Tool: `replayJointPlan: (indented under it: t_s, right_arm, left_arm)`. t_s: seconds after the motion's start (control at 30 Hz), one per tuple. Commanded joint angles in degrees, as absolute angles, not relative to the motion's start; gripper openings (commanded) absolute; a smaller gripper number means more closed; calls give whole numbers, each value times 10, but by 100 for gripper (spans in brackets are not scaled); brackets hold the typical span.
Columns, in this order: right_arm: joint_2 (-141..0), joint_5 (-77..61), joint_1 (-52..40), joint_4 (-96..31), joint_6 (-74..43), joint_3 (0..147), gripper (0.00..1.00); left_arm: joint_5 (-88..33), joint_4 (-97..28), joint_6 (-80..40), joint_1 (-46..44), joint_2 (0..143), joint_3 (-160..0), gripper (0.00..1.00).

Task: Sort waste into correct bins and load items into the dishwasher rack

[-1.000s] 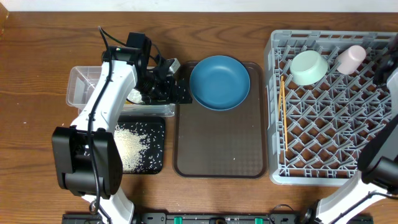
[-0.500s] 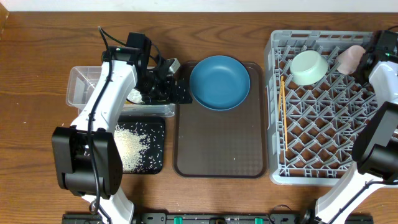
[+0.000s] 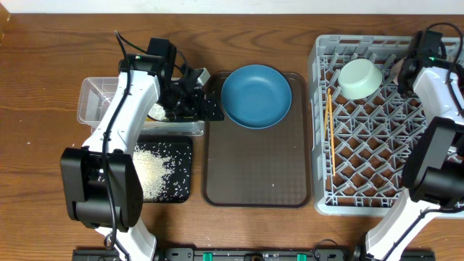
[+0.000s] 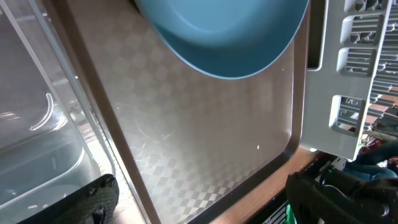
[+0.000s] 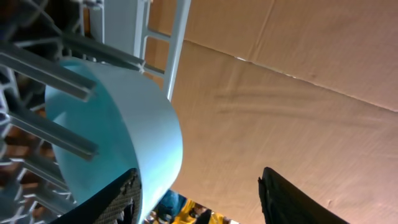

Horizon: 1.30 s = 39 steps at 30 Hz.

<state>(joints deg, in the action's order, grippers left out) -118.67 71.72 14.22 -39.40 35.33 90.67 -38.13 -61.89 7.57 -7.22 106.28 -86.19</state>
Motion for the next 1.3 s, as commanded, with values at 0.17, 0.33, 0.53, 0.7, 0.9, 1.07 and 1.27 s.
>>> replayJointPlan:
  t_s: [0.17, 0.33, 0.53, 0.7, 0.9, 1.07, 1.27]
  right_arm:
    - [-1184, 737, 94, -394, 308, 910, 62]
    - [-1164, 734, 58, -403, 261, 910, 62]
    - [-1114, 615, 12, -470, 136, 910, 60]
    - [-1059, 366, -34, -517, 26, 910, 61]
    - [-1030, -46, -80, -519, -62, 910, 62]
    - [-1040, -106, -132, -517, -135, 909, 61]
    - [-1046, -105, -206, -498, -137, 890, 61]
  left_arm:
    - [-361, -620, 83, -71, 1054, -872, 90]
    - [-361, -620, 83, -71, 1054, -872, 89]
    - [-361, -620, 83, -71, 1054, -872, 89]
    - [-361, -620, 83, -71, 1054, -872, 90]
    - [-361, -620, 83, -71, 1054, -872, 89]
    - [-359, -622, 83, -71, 1054, -872, 89]
    - [-348, -625, 83, -68, 1054, -872, 89]
